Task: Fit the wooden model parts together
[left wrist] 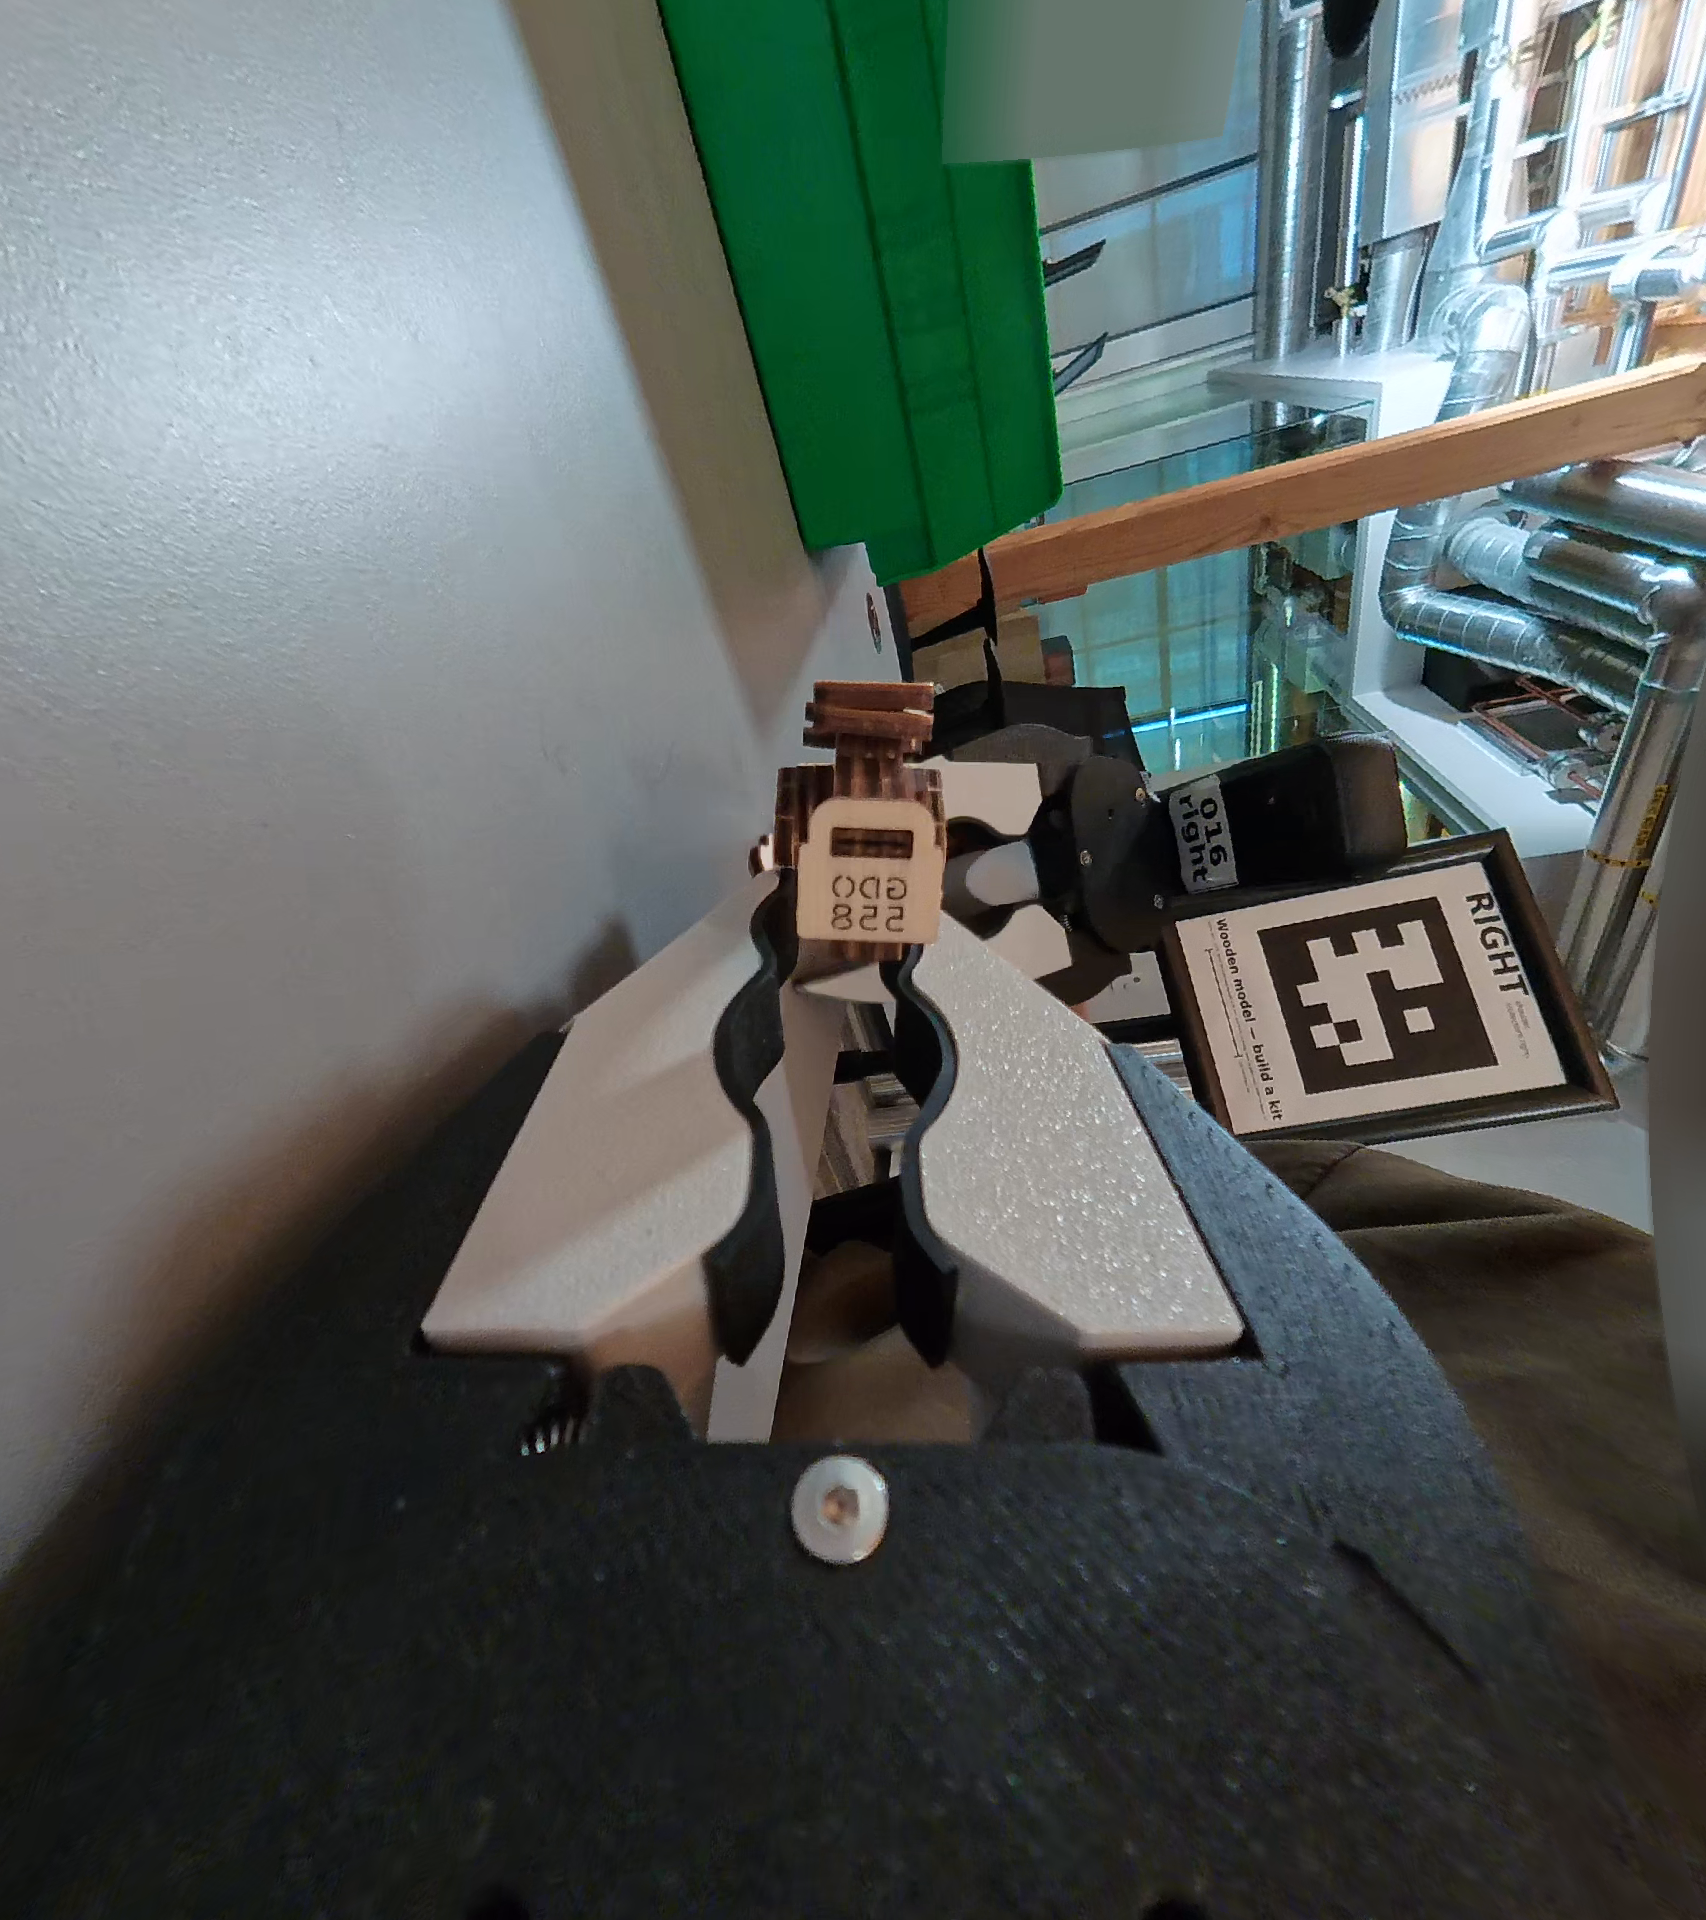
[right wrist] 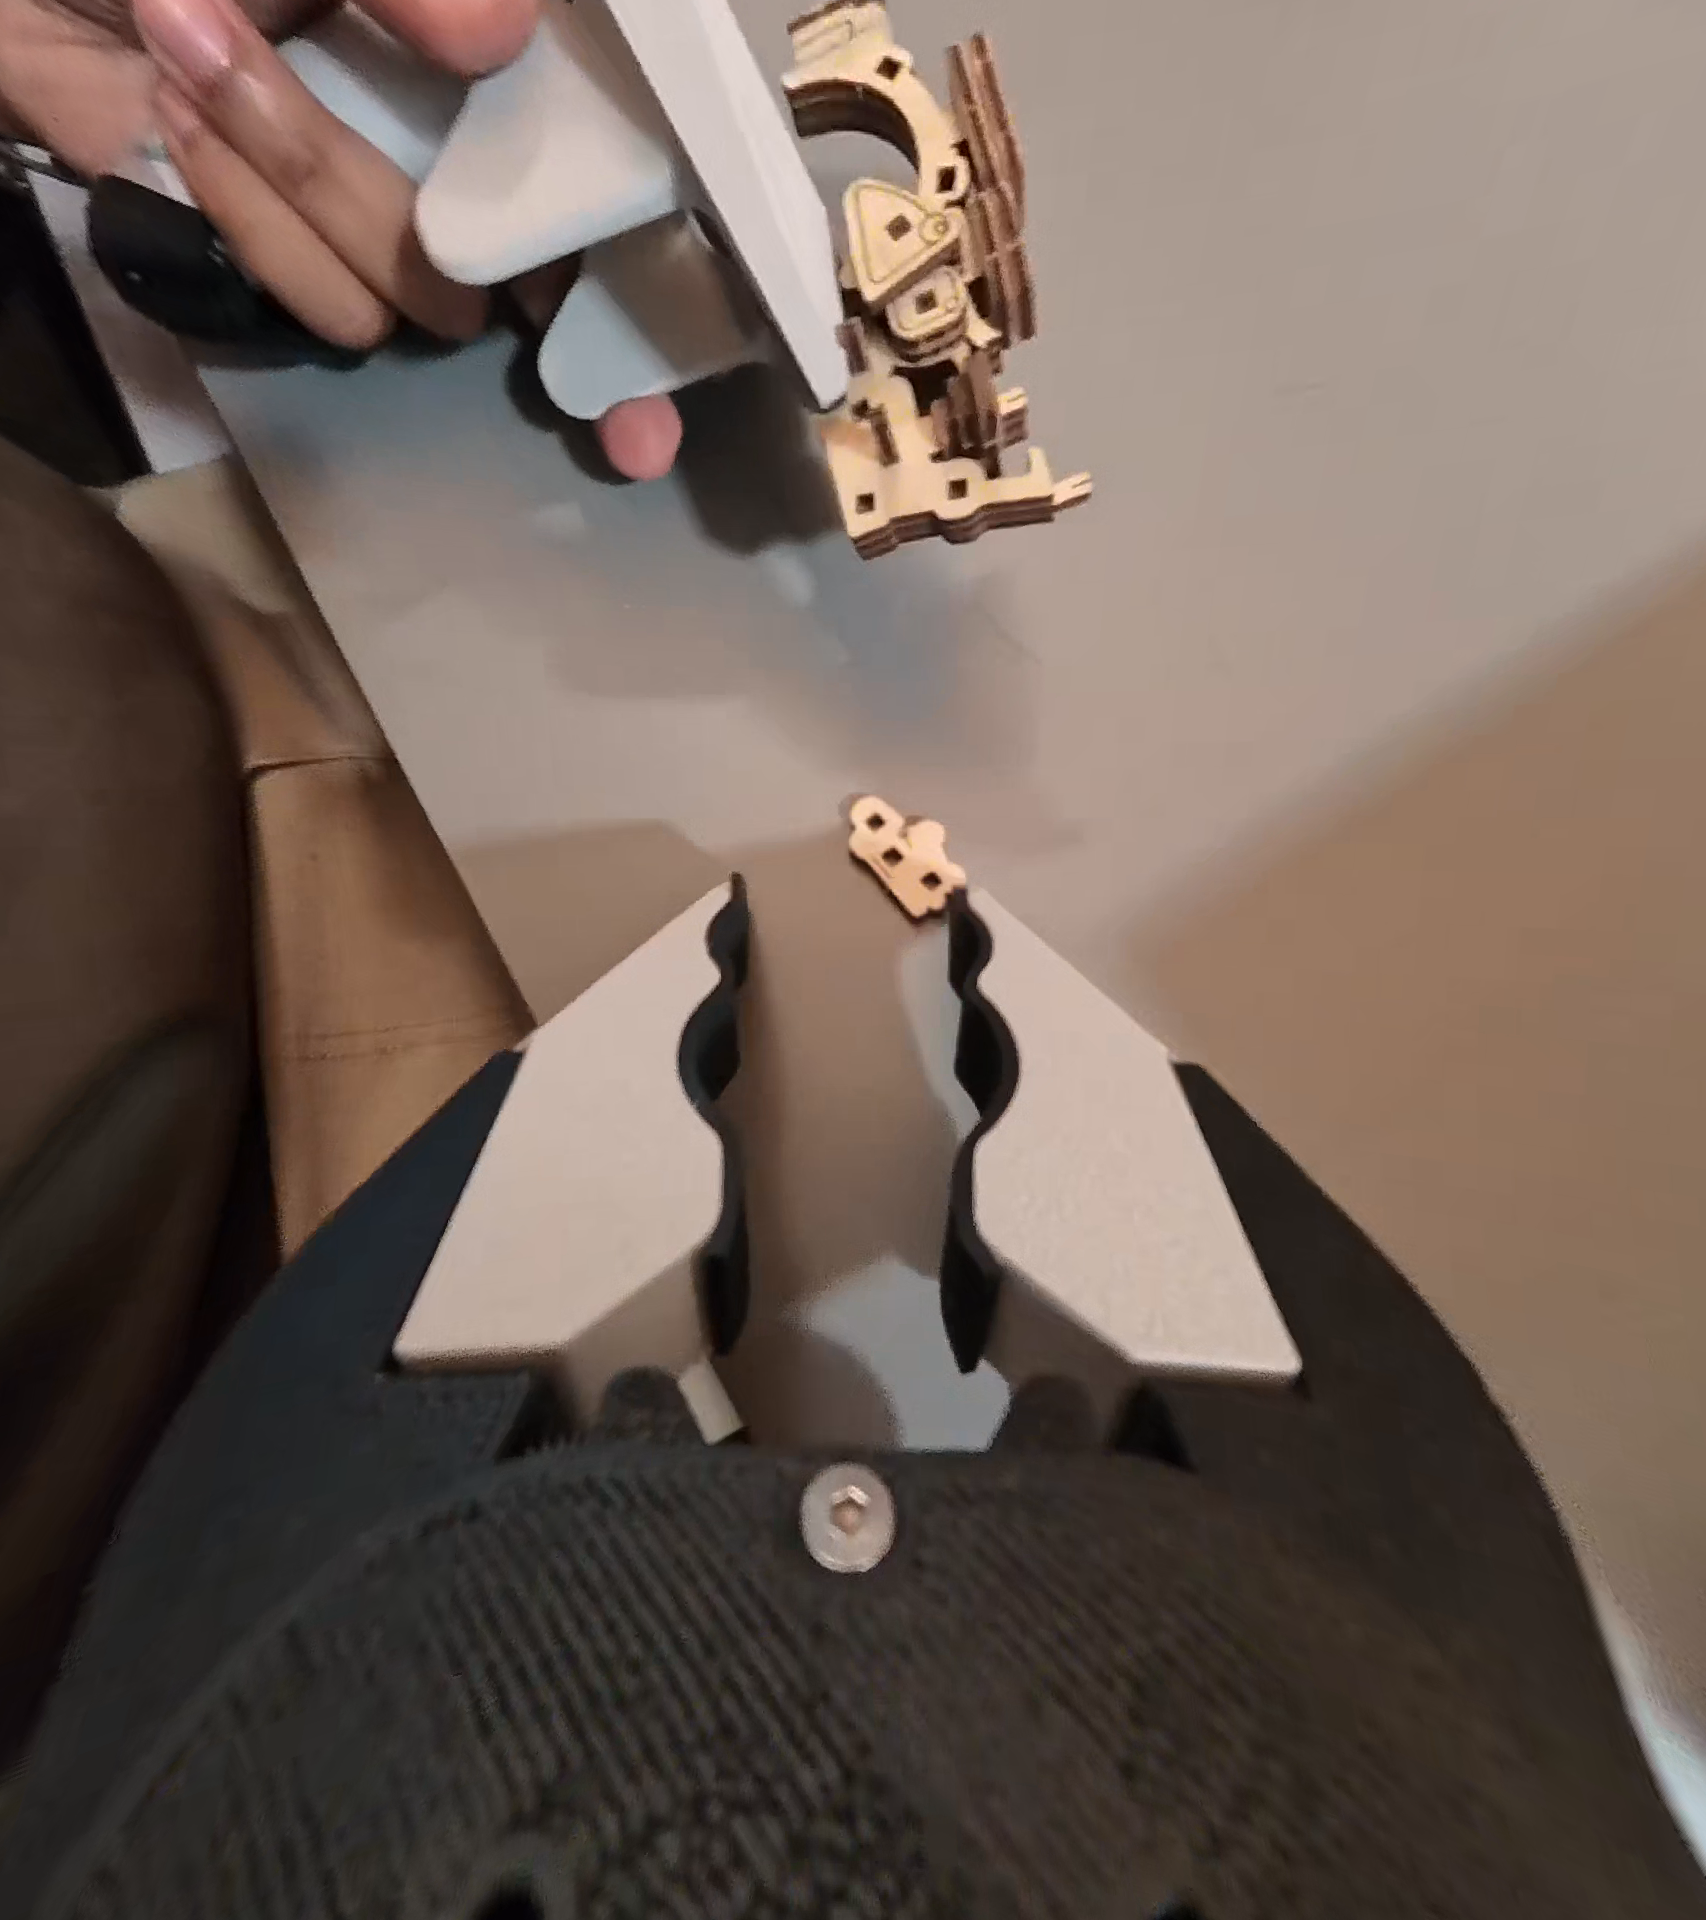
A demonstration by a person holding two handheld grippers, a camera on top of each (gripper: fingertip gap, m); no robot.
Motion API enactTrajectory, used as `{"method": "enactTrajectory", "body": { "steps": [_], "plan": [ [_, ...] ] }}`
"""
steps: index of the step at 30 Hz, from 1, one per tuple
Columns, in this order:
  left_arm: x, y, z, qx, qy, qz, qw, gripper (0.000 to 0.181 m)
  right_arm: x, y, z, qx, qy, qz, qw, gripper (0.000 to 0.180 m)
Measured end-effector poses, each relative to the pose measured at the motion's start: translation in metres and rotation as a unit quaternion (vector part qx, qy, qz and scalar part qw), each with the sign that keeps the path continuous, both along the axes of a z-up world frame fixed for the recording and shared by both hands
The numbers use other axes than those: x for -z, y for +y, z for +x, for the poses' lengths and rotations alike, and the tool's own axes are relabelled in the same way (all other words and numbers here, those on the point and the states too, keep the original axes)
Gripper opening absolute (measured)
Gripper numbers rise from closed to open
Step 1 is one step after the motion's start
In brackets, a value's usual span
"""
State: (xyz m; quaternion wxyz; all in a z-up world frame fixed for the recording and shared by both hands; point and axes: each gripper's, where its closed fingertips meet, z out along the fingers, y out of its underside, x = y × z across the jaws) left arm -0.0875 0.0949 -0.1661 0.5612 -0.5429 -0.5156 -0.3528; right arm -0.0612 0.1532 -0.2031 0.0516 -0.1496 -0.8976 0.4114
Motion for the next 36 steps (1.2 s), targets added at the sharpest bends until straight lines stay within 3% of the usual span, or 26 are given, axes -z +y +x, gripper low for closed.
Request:
{"method": "enactTrajectory", "body": {
  "steps": [1, 19, 28, 33, 36],
  "plan": [
    [0.000, 0.000, 0.000, 0.000, 0.000, 0.000, 1.000, 0.012, -0.001, -0.001, 0.003, -0.007, -0.008, -0.005, 1.000, 0.036],
    [0.002, 0.003, 0.003, 0.016, -0.005, -0.003, 1.000, 0.012, -0.005, -0.007, -0.007, 0.000, -0.010, -0.022, 1.000, 0.040],
    [0.002, 0.005, 0.006, 0.025, 0.000, -0.008, 1.000, 0.012, 0.001, -0.005, -0.007, -0.005, 0.012, 0.004, 1.000, 0.014],
    [0.003, 0.005, 0.007, 0.026, 0.003, -0.011, 1.000, 0.012, -0.002, 0.000, -0.012, 0.009, 0.040, 0.022, 0.999, 0.014],
    [0.003, 0.005, 0.007, 0.026, 0.005, -0.013, 1.000, 0.012, -0.023, -0.001, -0.018, 0.026, 0.086, -0.006, 0.996, 0.013]
  ]
}}
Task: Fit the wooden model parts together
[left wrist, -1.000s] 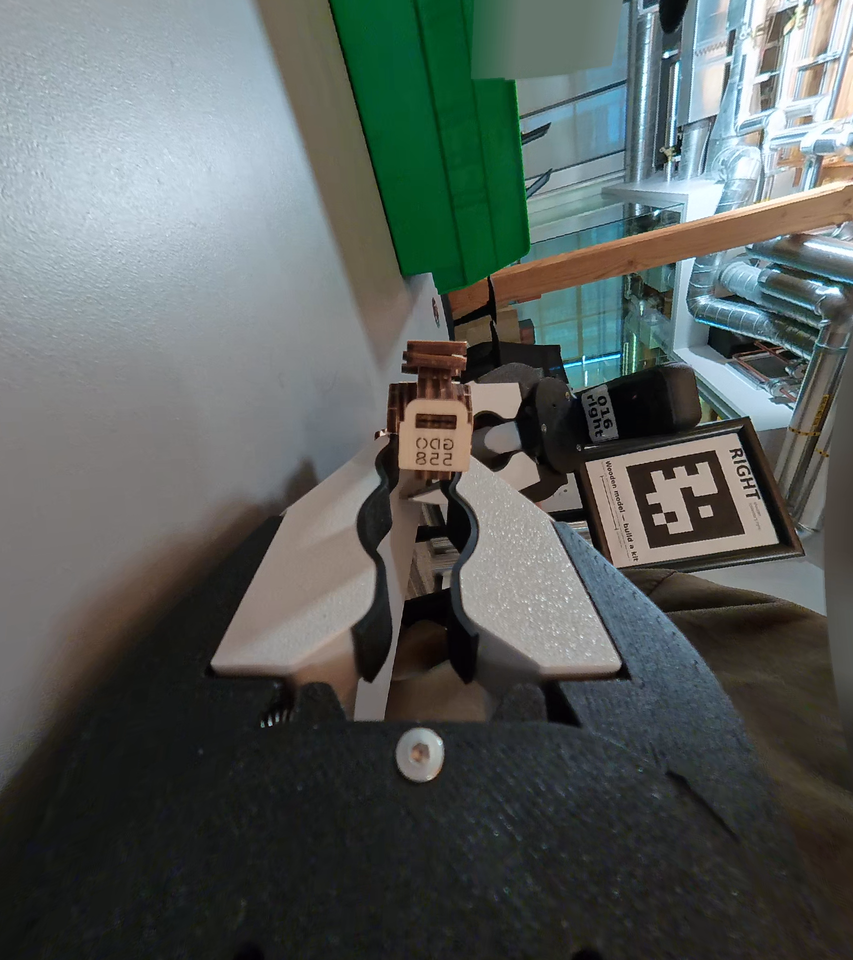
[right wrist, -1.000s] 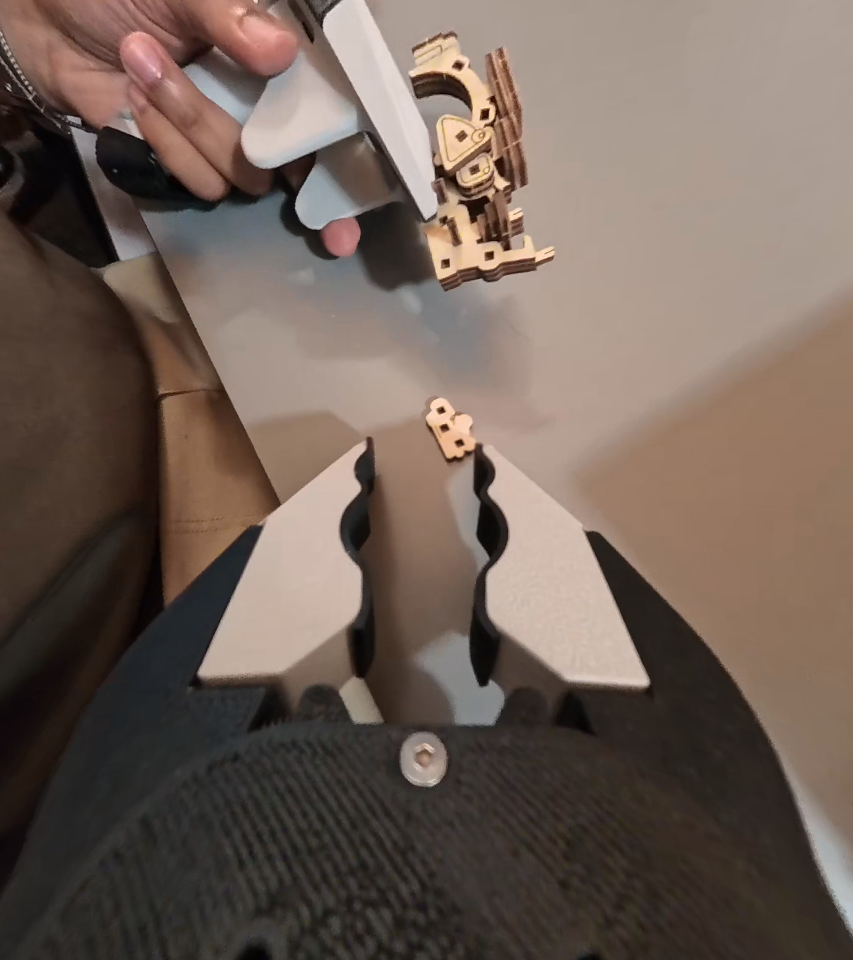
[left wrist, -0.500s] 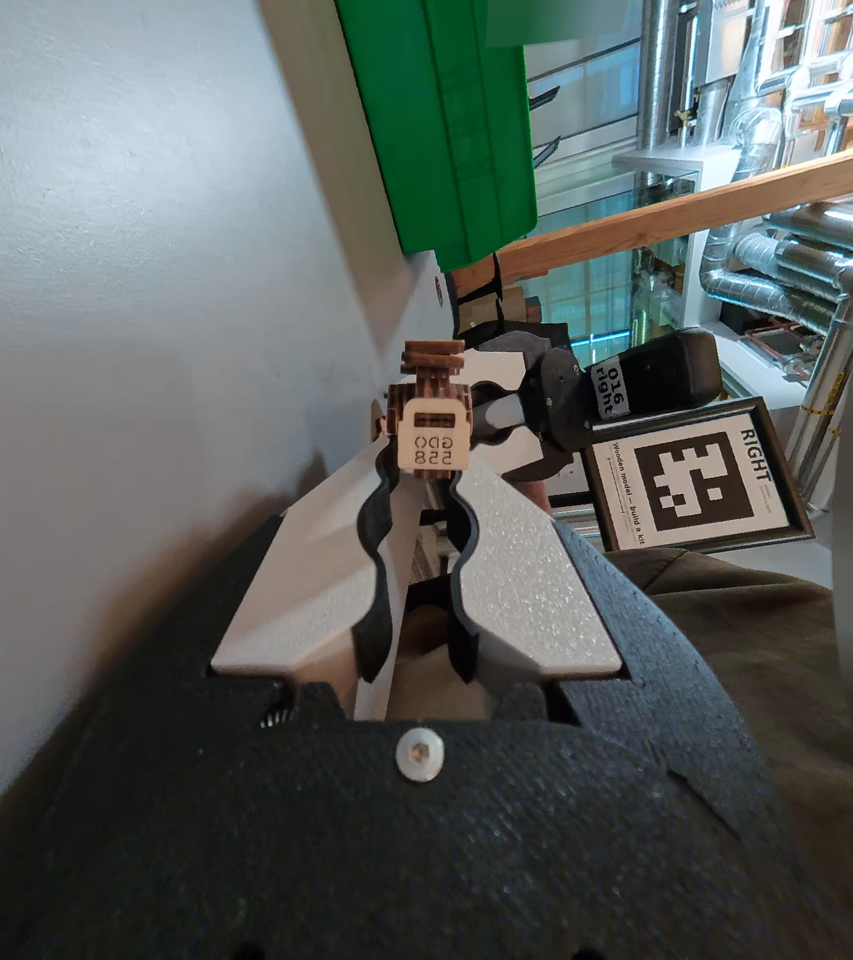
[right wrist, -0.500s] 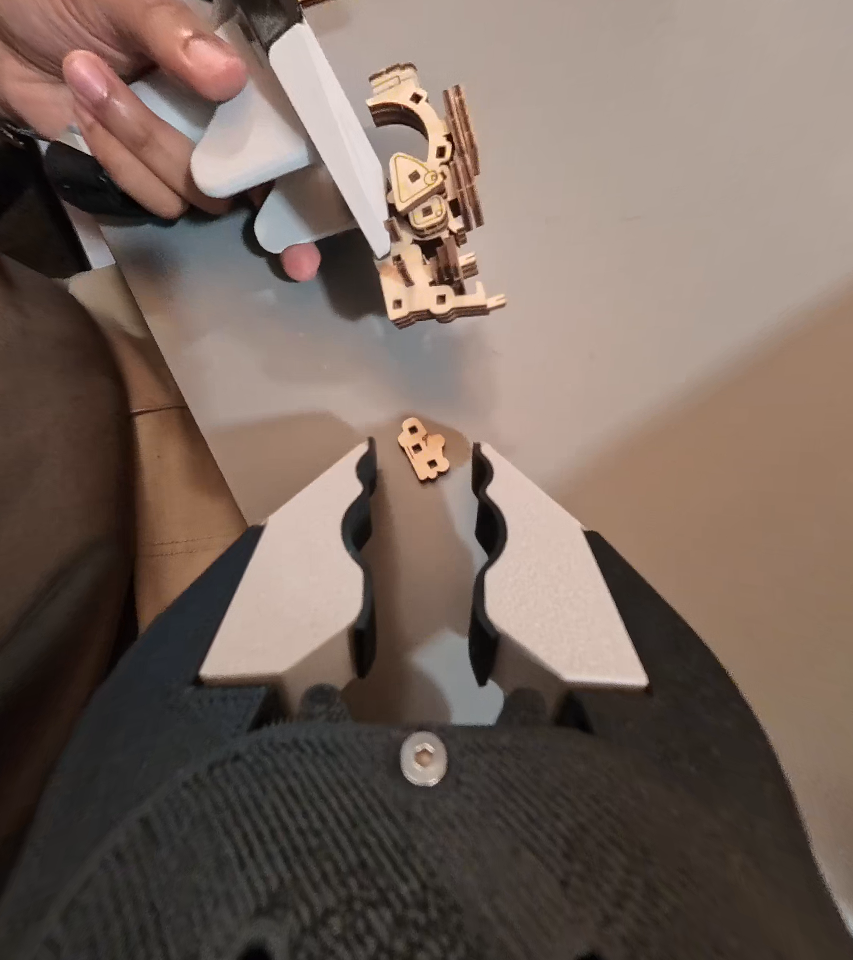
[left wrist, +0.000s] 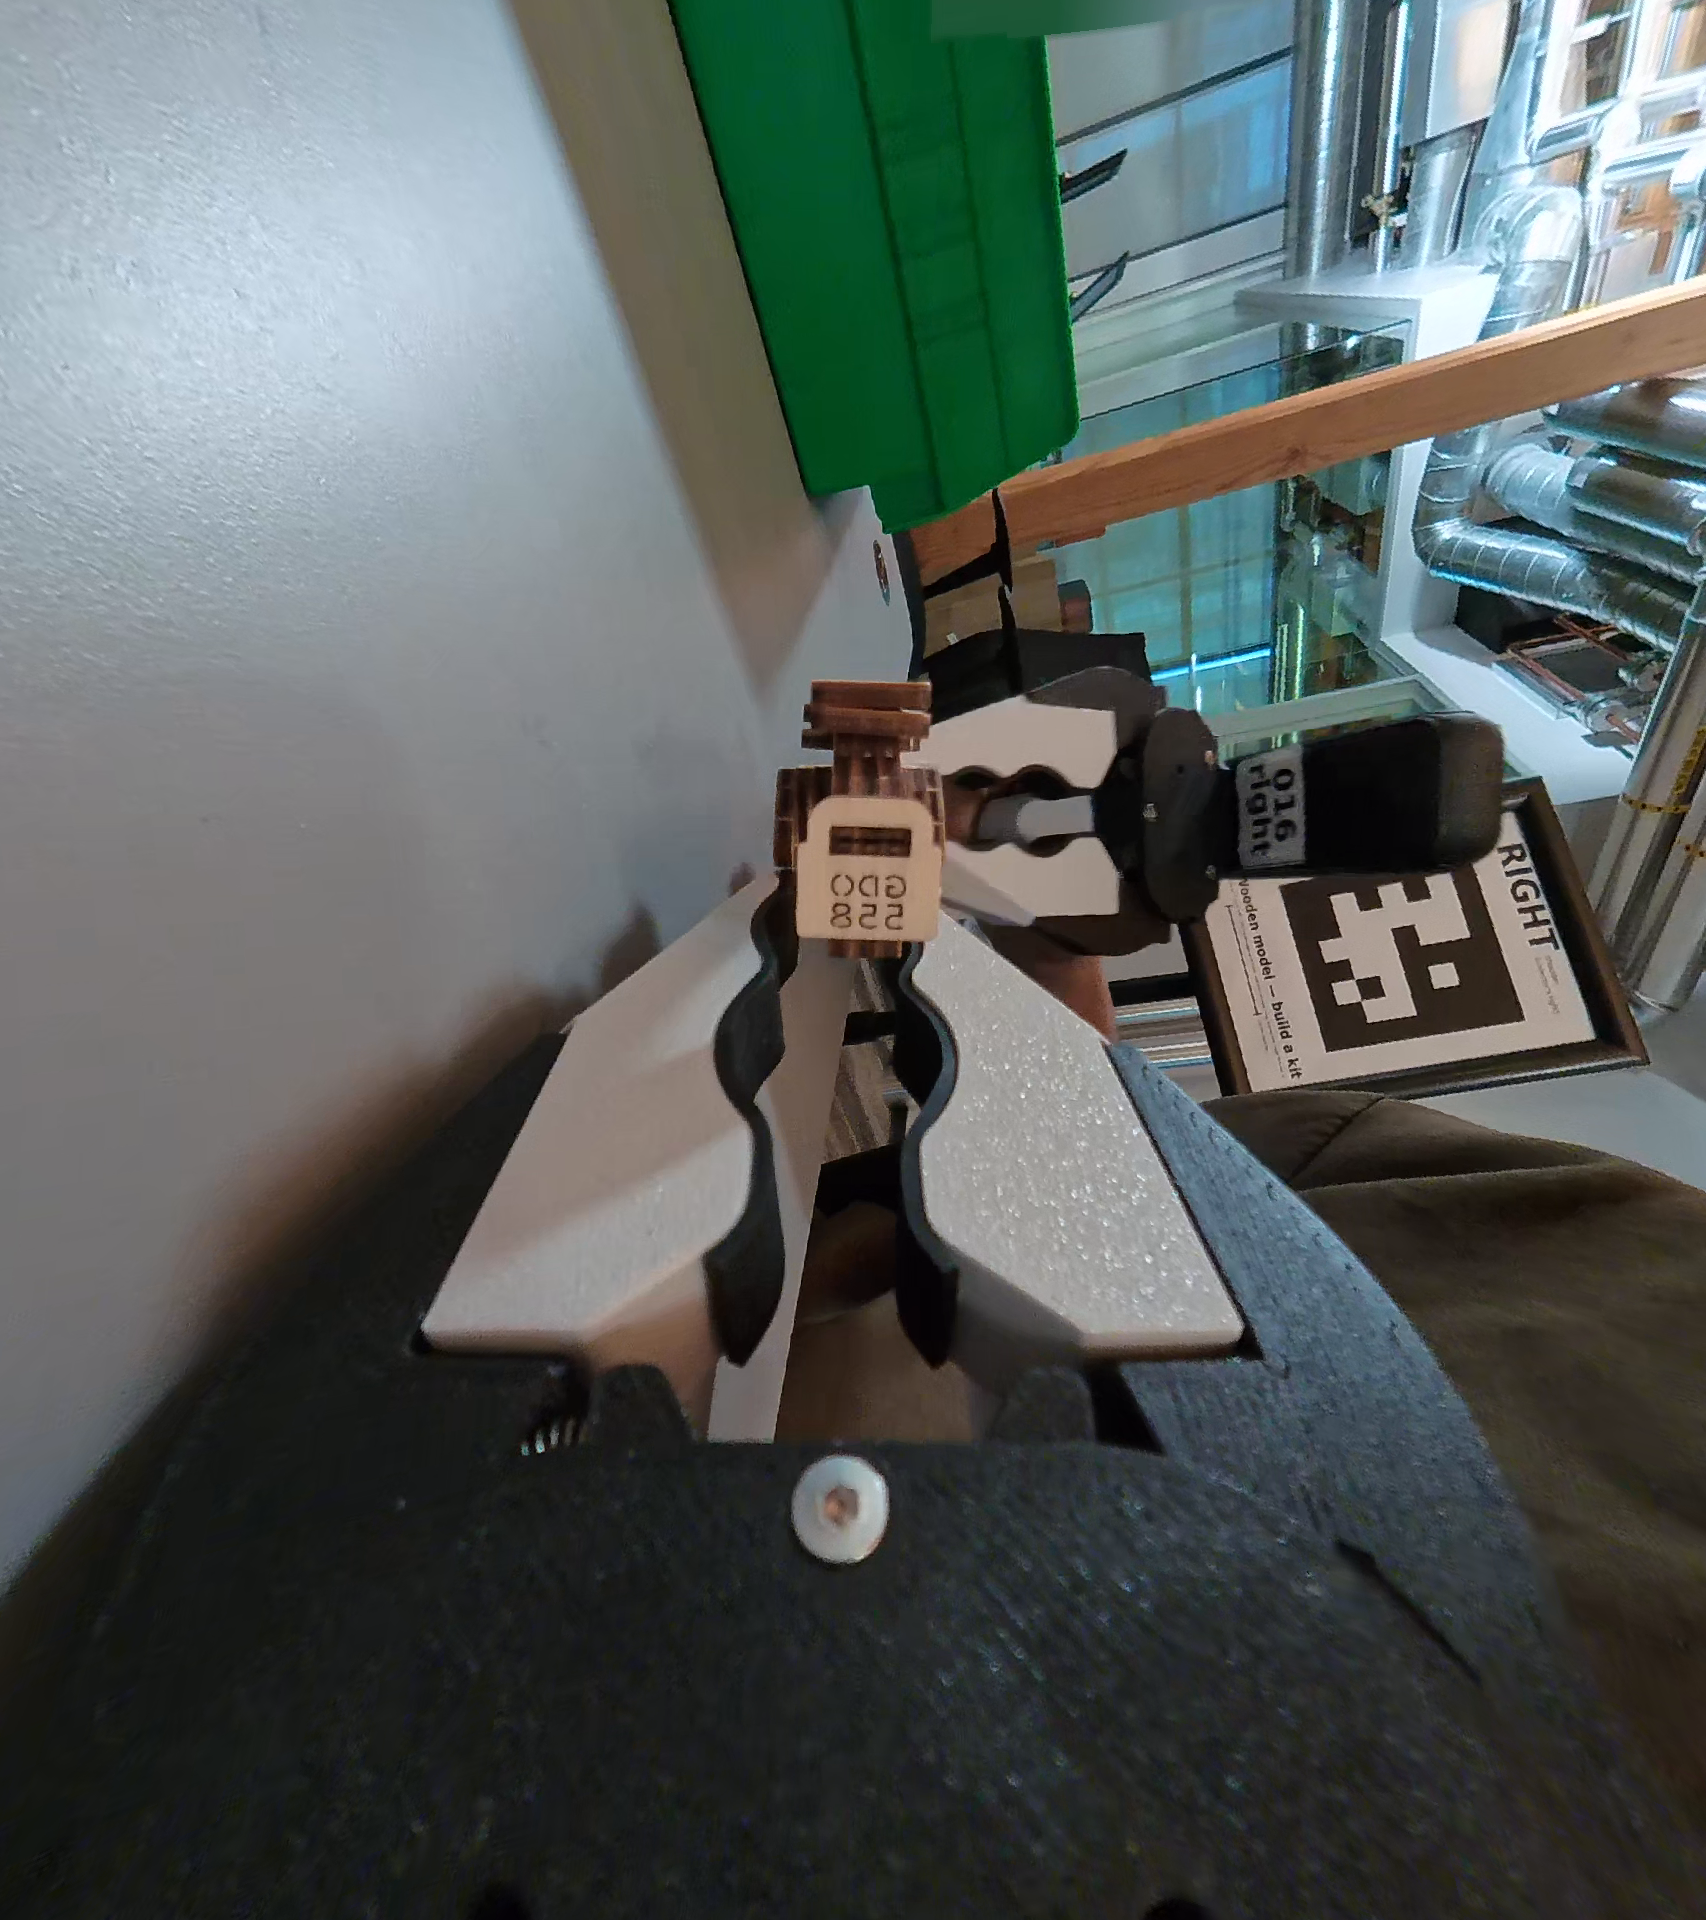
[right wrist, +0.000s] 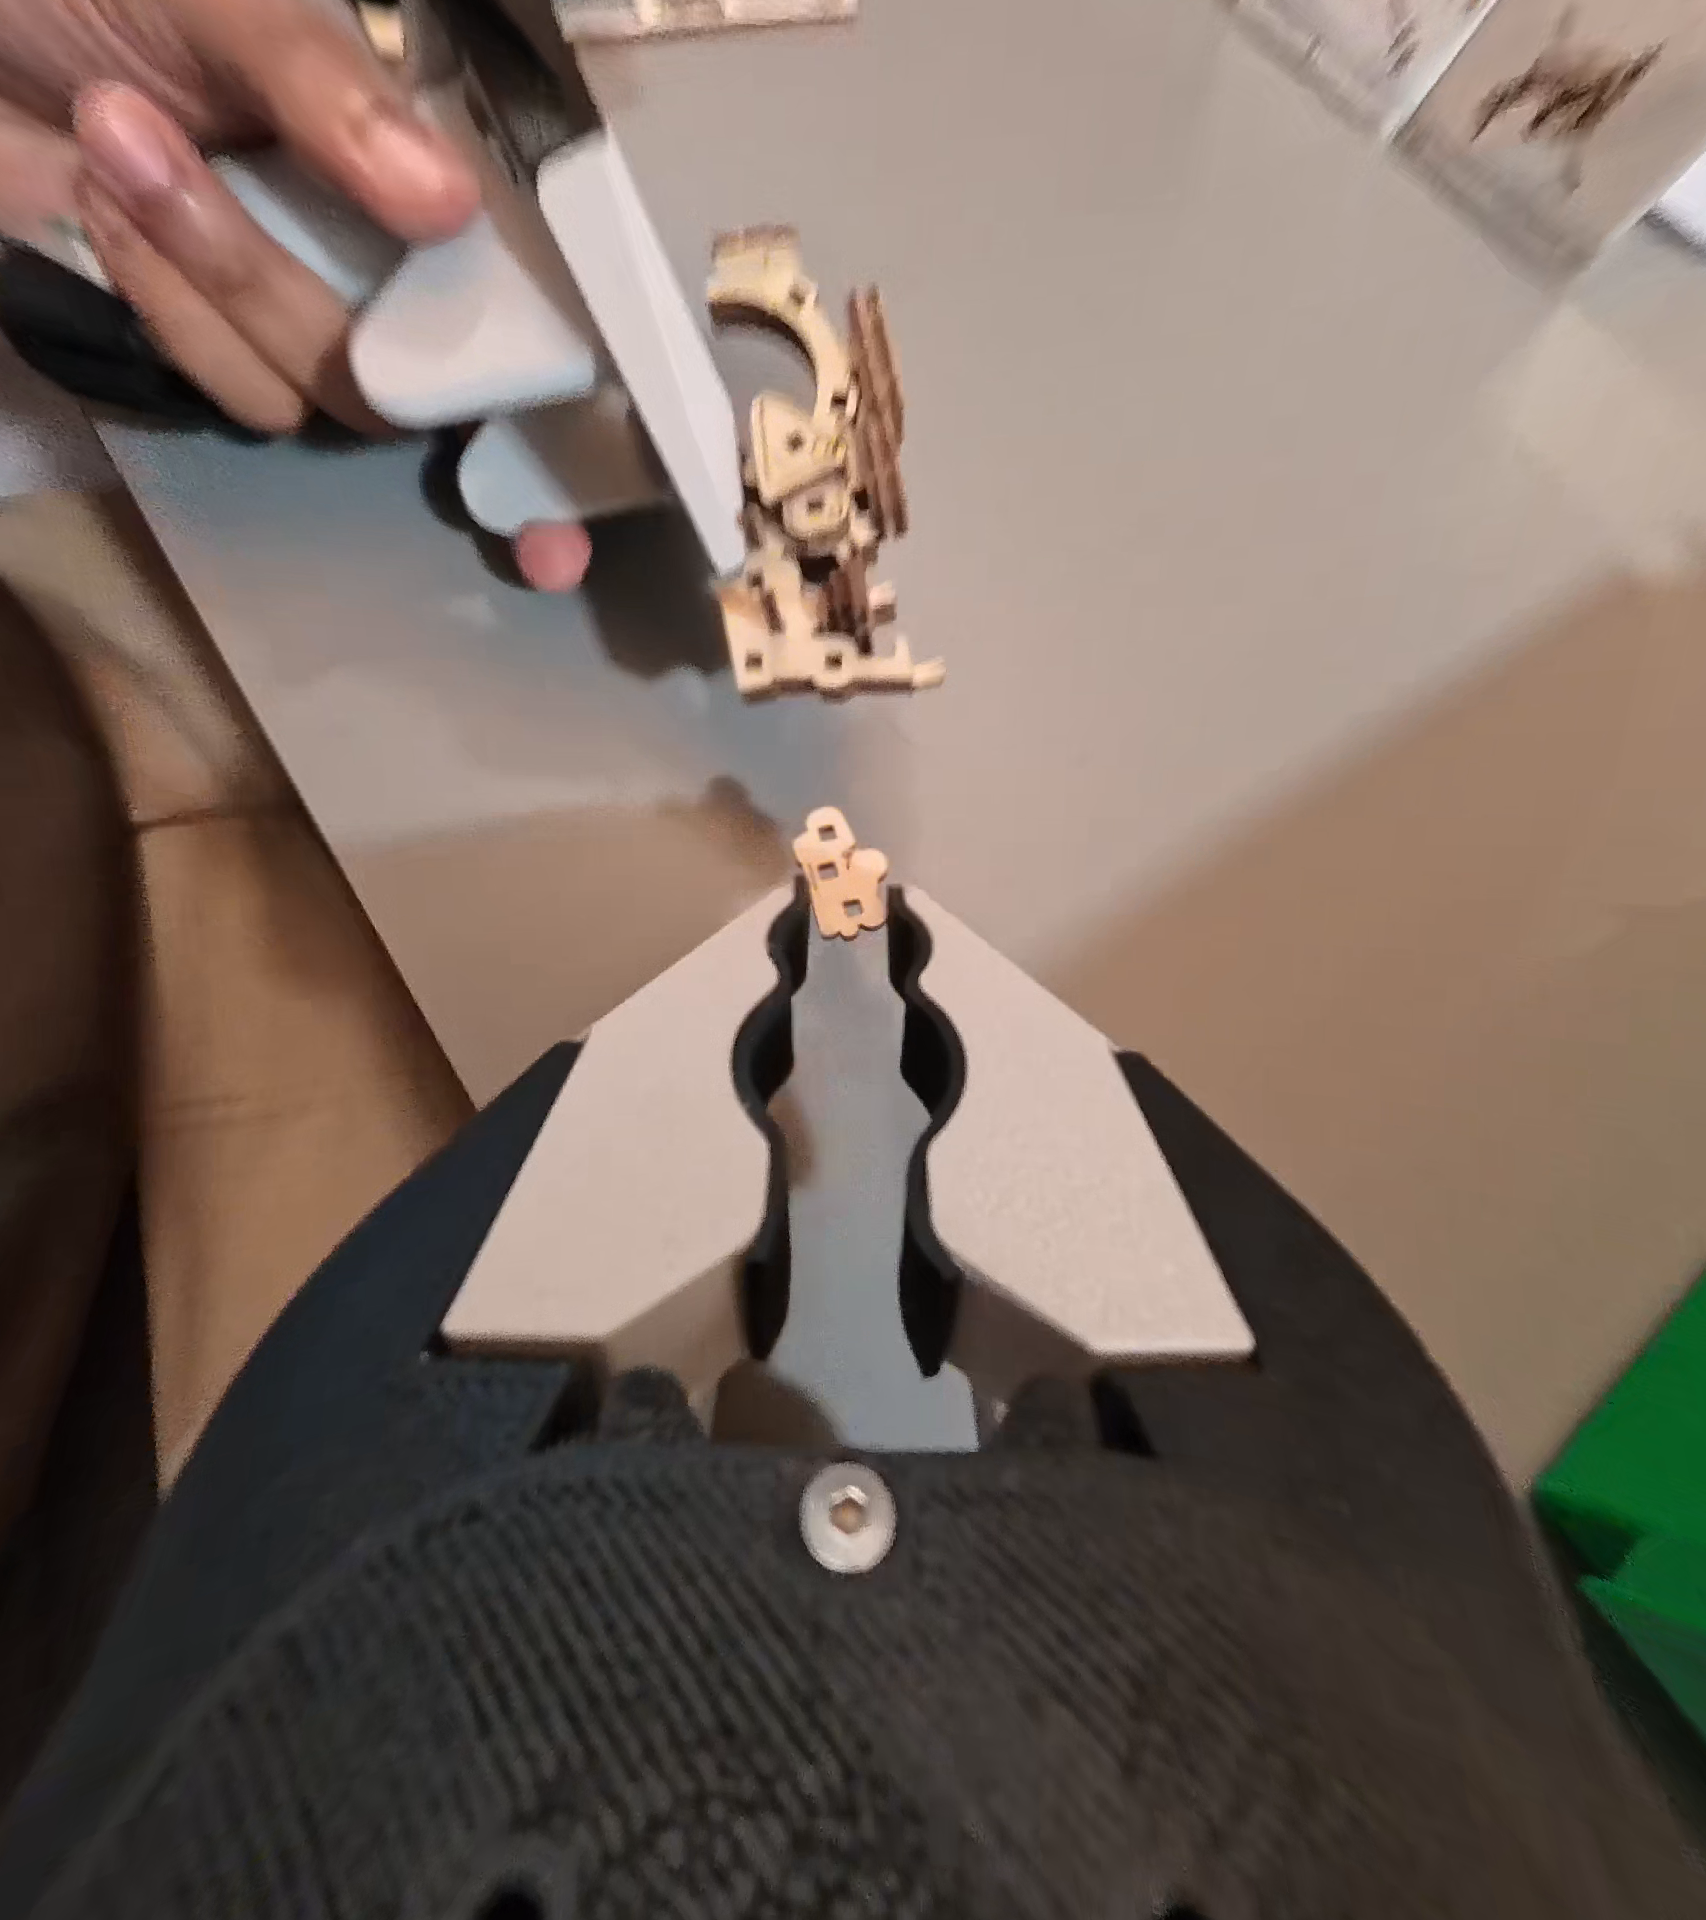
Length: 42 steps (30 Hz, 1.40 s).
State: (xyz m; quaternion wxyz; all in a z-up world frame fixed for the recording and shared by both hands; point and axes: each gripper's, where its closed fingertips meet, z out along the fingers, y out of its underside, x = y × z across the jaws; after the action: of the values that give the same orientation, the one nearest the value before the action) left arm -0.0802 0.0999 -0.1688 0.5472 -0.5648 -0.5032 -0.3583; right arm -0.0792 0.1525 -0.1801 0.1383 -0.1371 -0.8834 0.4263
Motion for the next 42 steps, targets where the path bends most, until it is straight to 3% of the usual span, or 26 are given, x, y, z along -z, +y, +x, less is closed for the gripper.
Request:
{"method": "enactTrajectory", "body": {
  "steps": [6, 12, 38, 42],
  "plan": [
    [0.001, 0.003, 0.005, 0.013, 0.015, -0.011, 1.000, 0.012, -0.046, -0.021, 0.004, 0.006, 0.078, -0.074, 0.994, 0.013],
    [-0.001, 0.003, 0.005, 0.013, 0.019, -0.005, 1.000, 0.012, -0.031, -0.039, 0.005, 0.010, 0.104, -0.018, 0.994, 0.013],
    [-0.012, 0.005, 0.004, 0.008, 0.025, 0.035, 0.999, 0.014, -0.034, -0.044, 0.002, 0.044, 0.055, -0.064, 0.996, 0.013],
    [-0.015, 0.005, 0.005, 0.012, 0.028, 0.043, 0.999, 0.006, -0.032, -0.041, 0.000, 0.054, 0.027, -0.080, 0.995, 0.014]
  ]
}}
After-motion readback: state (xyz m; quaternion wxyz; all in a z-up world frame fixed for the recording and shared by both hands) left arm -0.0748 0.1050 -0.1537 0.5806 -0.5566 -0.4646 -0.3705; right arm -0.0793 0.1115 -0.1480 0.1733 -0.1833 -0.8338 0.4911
